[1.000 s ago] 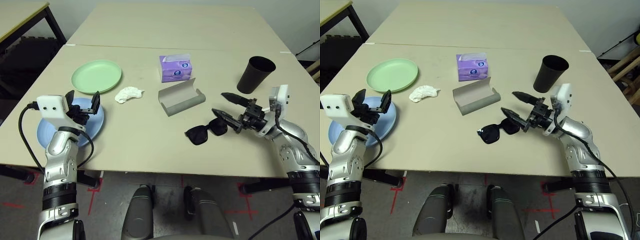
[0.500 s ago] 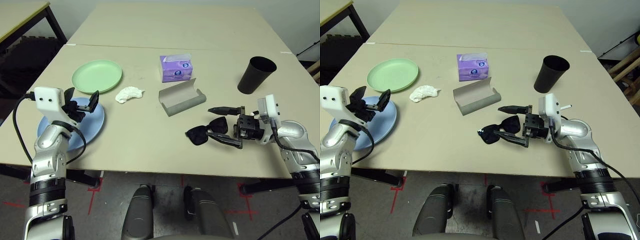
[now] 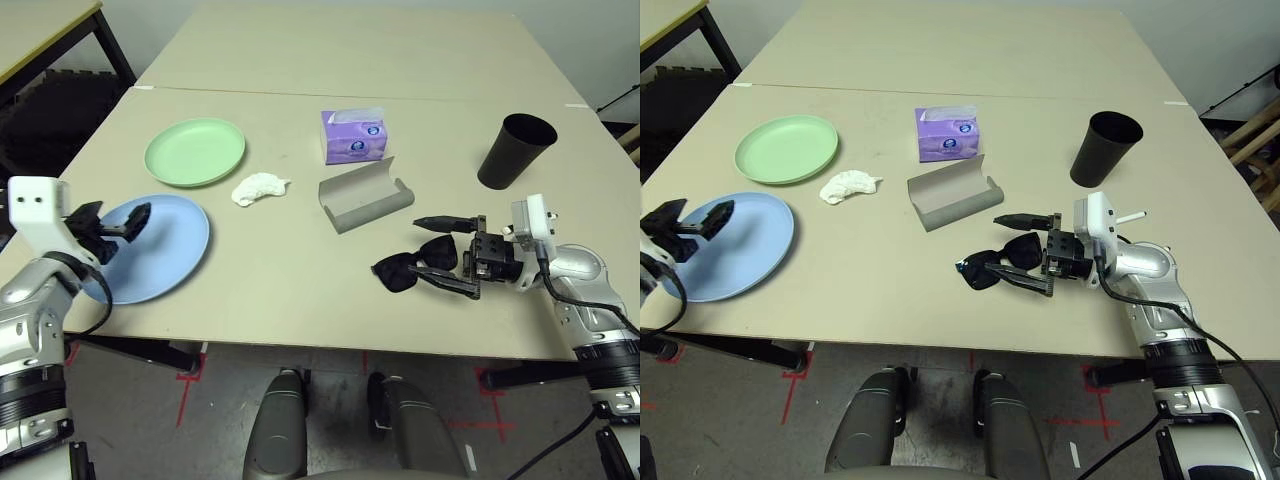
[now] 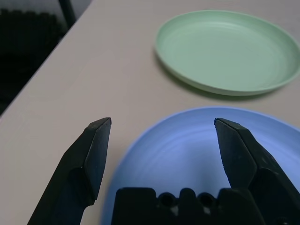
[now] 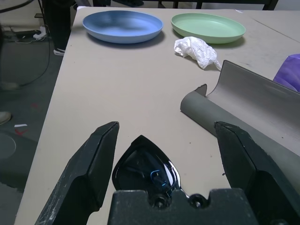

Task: Organize and tidy the items on the table.

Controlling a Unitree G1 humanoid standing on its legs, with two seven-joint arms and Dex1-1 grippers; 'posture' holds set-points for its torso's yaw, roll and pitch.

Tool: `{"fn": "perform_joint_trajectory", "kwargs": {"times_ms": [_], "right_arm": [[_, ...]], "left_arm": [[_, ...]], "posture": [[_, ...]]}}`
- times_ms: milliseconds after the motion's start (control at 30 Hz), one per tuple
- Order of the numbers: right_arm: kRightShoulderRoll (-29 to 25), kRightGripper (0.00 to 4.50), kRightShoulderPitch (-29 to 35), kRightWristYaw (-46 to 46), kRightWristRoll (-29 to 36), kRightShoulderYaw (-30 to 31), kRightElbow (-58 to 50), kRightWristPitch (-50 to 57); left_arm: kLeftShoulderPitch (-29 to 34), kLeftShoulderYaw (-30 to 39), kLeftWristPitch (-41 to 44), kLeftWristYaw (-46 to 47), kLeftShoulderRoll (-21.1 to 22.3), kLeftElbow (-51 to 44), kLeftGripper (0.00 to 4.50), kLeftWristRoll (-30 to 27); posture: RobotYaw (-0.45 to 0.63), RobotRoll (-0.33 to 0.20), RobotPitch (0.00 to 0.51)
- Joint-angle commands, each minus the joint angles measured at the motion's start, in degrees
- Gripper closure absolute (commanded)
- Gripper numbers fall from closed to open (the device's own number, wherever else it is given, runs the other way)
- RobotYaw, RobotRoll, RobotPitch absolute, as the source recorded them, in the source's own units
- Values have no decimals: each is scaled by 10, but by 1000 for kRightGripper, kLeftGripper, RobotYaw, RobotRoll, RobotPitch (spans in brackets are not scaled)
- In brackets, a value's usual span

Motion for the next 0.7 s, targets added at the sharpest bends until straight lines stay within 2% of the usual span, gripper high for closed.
{"fn": "perform_joint_trajectory", "kwargs": {"times_ms": [33,300,667,700], "right_arm": [[1,53,8,-3,-3,6,-7,-1],[4,53,10,-15,-3,10,-27,10],[4,53,12,-28,-1,9,-49,18],[4,0,11,-29,-1,9,-50,18]], "left_arm": [[-1,15,41,8,18,26,0,0],[-4,18,115,12,35,40,0,-3],[-11,20,152,11,34,65,0,-1],[-11,20,152,10,35,67,382,0]], "posture": [[232,0,152],[227,0,152],[219,0,153],[219,0,153]]}}
